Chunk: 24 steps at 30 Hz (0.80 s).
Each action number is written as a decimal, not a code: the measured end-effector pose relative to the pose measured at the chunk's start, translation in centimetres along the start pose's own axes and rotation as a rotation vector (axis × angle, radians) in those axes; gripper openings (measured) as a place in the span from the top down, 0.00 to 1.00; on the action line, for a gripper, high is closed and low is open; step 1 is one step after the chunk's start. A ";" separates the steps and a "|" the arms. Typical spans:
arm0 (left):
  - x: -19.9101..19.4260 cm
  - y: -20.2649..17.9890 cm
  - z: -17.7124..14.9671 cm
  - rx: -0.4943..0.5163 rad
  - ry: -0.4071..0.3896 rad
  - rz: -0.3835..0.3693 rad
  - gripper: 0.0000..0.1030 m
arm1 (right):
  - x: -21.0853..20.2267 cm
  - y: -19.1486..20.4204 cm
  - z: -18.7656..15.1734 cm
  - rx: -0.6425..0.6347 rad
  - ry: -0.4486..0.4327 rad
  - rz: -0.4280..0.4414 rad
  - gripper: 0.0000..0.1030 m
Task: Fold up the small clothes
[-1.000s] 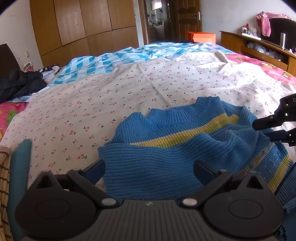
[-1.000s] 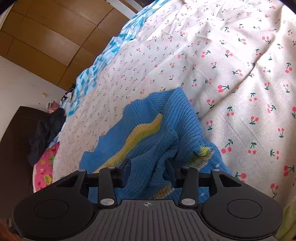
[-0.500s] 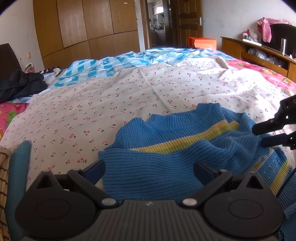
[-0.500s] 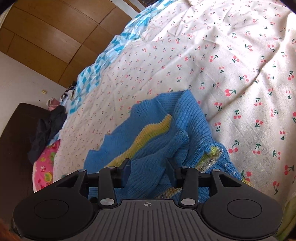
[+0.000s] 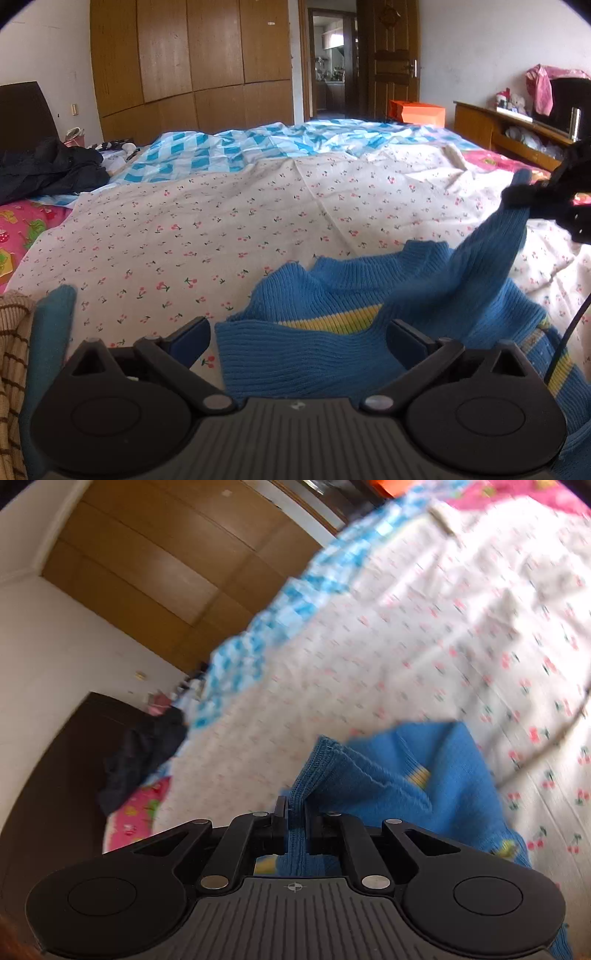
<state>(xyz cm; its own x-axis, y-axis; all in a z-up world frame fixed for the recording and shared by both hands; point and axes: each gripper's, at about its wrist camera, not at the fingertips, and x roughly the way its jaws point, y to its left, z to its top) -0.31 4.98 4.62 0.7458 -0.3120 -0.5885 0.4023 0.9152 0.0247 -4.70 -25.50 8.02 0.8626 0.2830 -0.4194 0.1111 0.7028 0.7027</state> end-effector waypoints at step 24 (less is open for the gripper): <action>3.9 1.1 -2.1 -0.015 0.144 0.110 0.00 | -0.3 -6.0 -2.5 -0.002 0.086 -0.410 0.85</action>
<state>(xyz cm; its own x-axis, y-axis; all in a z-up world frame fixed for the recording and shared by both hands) 1.96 5.27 0.65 0.7003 -0.1714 -0.6930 0.3140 0.9457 0.0834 -6.90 -28.17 2.45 0.7028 0.0332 -0.7107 0.4355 0.7698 0.4666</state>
